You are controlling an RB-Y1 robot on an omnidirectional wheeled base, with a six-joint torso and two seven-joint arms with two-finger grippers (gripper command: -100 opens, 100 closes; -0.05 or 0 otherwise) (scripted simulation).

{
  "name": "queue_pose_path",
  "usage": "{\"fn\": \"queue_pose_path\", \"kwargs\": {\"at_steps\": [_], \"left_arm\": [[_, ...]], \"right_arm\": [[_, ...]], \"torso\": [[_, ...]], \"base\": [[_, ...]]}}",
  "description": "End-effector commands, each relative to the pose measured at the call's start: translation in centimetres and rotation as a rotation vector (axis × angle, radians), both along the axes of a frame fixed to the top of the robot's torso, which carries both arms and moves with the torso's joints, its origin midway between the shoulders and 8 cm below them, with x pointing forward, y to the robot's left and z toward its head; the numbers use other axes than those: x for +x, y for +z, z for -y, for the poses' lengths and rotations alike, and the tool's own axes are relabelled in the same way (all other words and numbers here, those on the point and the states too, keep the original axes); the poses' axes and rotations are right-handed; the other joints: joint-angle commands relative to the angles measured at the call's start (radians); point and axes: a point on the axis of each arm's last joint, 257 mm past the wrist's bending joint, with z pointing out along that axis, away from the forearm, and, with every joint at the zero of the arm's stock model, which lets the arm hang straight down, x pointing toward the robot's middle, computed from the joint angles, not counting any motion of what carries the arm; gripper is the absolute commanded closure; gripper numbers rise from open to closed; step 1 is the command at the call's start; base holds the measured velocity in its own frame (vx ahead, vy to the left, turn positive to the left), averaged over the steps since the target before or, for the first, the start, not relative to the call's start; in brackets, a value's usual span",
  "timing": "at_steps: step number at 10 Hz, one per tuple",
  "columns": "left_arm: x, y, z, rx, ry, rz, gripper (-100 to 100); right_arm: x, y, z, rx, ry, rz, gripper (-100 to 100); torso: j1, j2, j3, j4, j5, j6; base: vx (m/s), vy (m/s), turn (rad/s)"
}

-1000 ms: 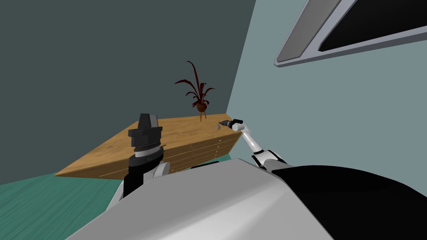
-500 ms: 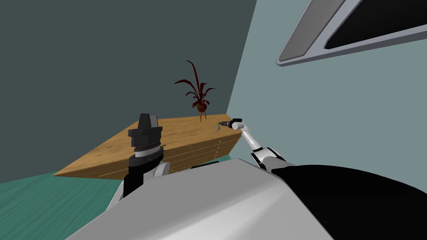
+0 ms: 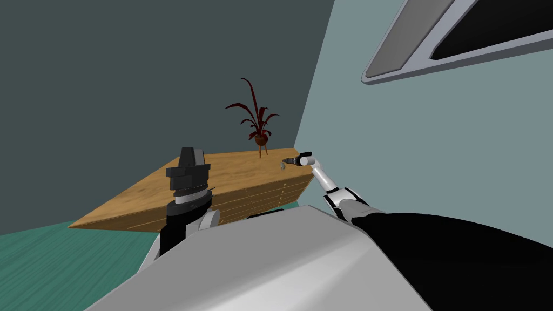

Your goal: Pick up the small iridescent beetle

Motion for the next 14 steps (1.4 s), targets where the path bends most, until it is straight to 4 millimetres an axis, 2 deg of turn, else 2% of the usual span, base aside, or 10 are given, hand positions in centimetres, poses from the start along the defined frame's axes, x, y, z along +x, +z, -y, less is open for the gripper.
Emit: {"fn": "queue_pose_path", "kwargs": {"at_steps": [1,6,10,11,12,13,14], "left_arm": [[0.0,0.0,0.0,0.000,0.000,0.000,0],[0.0,0.0,0.0,0.000,0.000,0.000,0],[0.0,0.0,0.0,0.000,0.000,0.000,0],[0.0,0.0,0.0,0.000,0.000,0.000,0],[0.0,0.0,0.0,0.000,0.000,0.000,0],[0.0,0.0,0.0,0.000,0.000,0.000,0],[0.0,0.0,0.0,0.000,0.000,0.000,0]], "right_arm": [[-0.4,-0.4,-0.1,0.033,-0.022,-0.050,-100],[-1.9,-2.0,-0.7,0.125,-0.076,-0.218,-100],[-4.1,-4.5,-1.5,0.187,-0.121,-0.378,-100],[-3.5,-3.8,-1.3,0.179,-0.114,-0.349,-100],[-3.7,-3.9,-1.3,0.181,-0.116,-0.357,0],[-3.3,-4.6,-0.7,0.186,-0.139,-0.353,-100],[-3.3,-4.8,-0.5,0.187,-0.145,-0.353,-100]], "torso": [[0.000,0.000,0.000,0.000,0.000,0.000],[0.000,0.000,0.000,0.000,0.000,0.000],[0.002,0.001,0.000,0.000,0.000,0.000],[0.002,0.001,0.000,0.000,0.000,0.000],[0.002,0.001,0.001,0.000,0.000,0.000],[0.001,0.001,0.001,0.000,0.000,0.000],[0.001,0.002,0.001,0.000,0.000,0.000]], "base": [[0.014,-0.014,0.019],[0.017,-0.011,0.024],[0.011,0.006,0.028],[0.005,0.011,0.006],[0.000,0.000,0.000],[-0.010,-0.002,0.147],[-0.016,-0.010,0.146]]}}
